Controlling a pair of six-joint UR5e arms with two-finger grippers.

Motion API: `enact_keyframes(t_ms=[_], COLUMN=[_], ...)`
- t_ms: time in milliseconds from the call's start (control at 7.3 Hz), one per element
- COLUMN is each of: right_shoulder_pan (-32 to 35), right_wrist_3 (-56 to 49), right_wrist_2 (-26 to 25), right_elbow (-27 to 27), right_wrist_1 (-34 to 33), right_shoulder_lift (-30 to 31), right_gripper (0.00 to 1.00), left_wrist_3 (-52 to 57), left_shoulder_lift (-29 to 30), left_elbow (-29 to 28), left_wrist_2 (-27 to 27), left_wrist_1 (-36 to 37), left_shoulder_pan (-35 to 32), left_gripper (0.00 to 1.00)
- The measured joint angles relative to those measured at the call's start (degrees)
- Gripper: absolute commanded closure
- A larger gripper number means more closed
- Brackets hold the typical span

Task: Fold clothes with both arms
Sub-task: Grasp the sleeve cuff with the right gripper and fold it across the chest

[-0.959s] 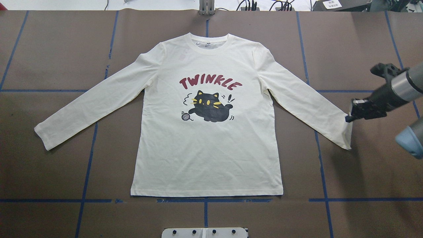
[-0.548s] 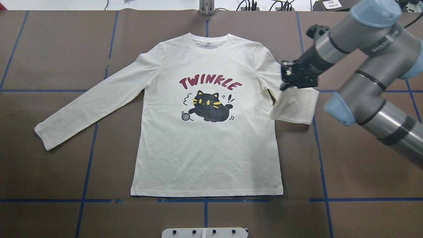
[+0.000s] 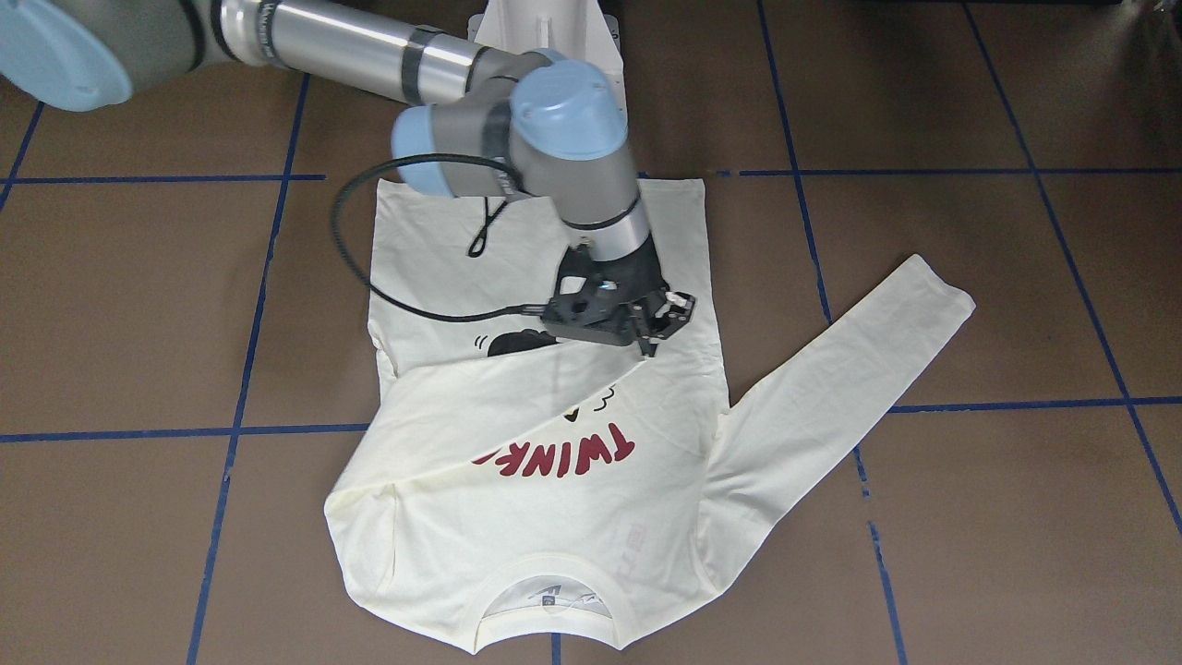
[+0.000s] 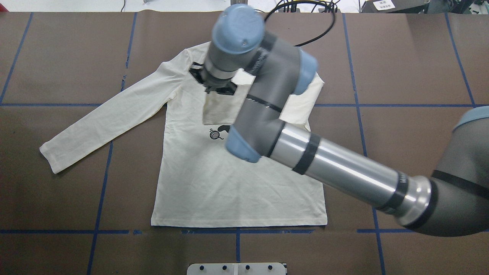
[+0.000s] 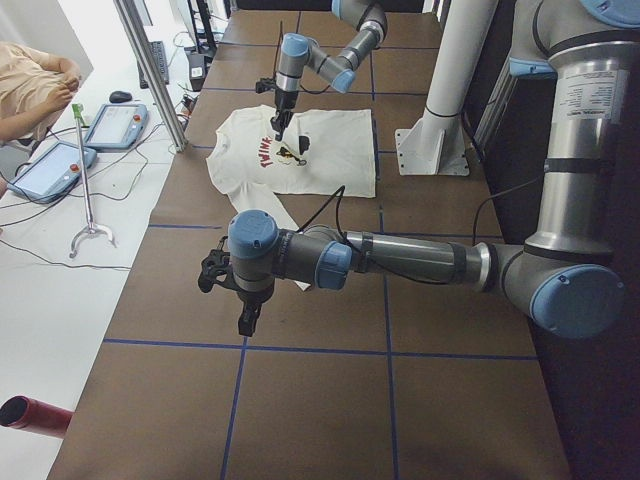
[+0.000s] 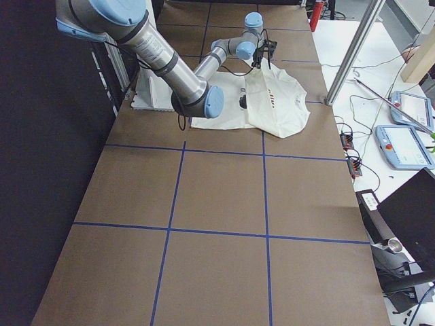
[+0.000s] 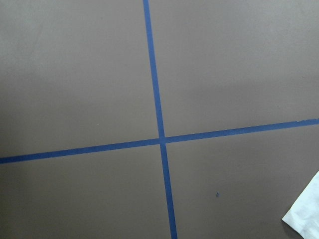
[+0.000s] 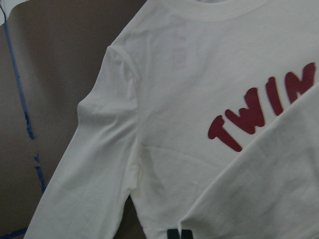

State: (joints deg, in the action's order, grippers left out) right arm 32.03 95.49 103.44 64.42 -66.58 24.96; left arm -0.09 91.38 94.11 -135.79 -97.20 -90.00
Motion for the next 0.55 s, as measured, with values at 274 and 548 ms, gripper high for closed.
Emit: enact_keyframes(t_ms=[274, 548], right_shoulder_pan=[-5.3, -7.0], right_wrist_3=[1.0, 1.1], right_wrist_2=[-7.3, -10.8], right_elbow=[-8.3, -13.6], right_wrist_1=[7.3, 9.6], right_shoulder_lift=[-4.0, -6.6], right_gripper=[0.6, 0.23], left_wrist_3=[0.0, 0.0], left_shoulder_lift=[-0.1, -0.1], left_elbow=[0.0, 0.2], left_wrist_2=[0.0, -0.2], left_wrist_1=[-0.5, -0.8], left_shoulder_pan=[0.3, 0.7], left_gripper=[0.0, 0.0])
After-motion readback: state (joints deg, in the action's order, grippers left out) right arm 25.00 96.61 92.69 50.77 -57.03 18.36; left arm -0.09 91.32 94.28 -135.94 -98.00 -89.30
